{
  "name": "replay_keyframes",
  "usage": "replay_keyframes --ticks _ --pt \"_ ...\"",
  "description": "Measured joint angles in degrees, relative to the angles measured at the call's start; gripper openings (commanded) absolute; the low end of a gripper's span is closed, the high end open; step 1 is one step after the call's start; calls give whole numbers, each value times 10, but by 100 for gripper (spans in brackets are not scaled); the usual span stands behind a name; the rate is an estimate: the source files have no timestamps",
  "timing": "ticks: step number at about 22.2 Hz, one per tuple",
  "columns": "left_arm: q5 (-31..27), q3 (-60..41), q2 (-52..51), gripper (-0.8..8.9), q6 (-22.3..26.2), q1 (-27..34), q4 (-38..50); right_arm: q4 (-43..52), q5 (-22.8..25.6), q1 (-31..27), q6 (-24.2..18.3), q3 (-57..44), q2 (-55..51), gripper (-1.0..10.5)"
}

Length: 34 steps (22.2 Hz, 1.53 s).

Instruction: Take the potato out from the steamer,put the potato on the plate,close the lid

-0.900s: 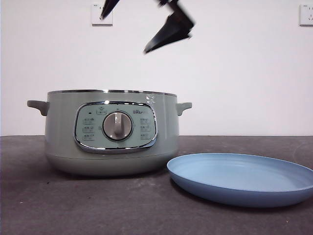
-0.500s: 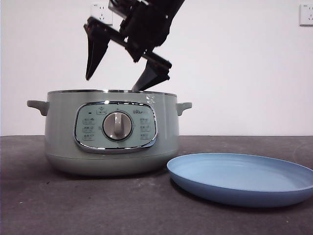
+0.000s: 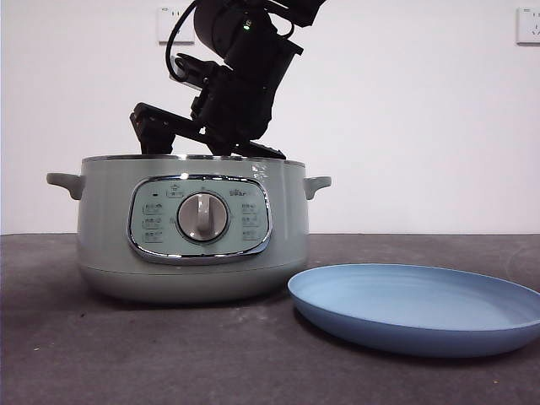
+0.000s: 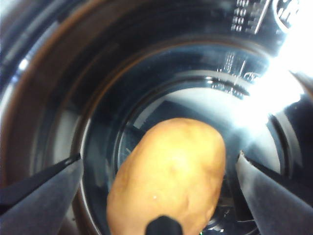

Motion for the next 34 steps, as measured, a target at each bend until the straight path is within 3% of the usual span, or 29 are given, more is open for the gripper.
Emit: replay_keyframes --ticks 7,8,13,17,20,25,34 --pt "0 0 0 -8 0 0 -2 -21 14 0 2 0 0 19" --pt "0 0 0 -8 0 0 -2 -20 14 0 2 0 0 -16" --pt "2 0 0 -8 0 0 -2 -14 13 0 2 0 -7 -17" --pt "2 0 0 -8 0 0 0 -37 15 0 -10 0 -97 -17" --pt "2 0 0 -8 0 0 7 -116 18 -1 -32 9 -192 -17" --pt "7 0 0 -8 0 0 16 -257 75 -6 -64 -1 -269 -17" --pt "30 0 0 -8 0 0 29 -178 88 -43 -65 -219 -411 -17"
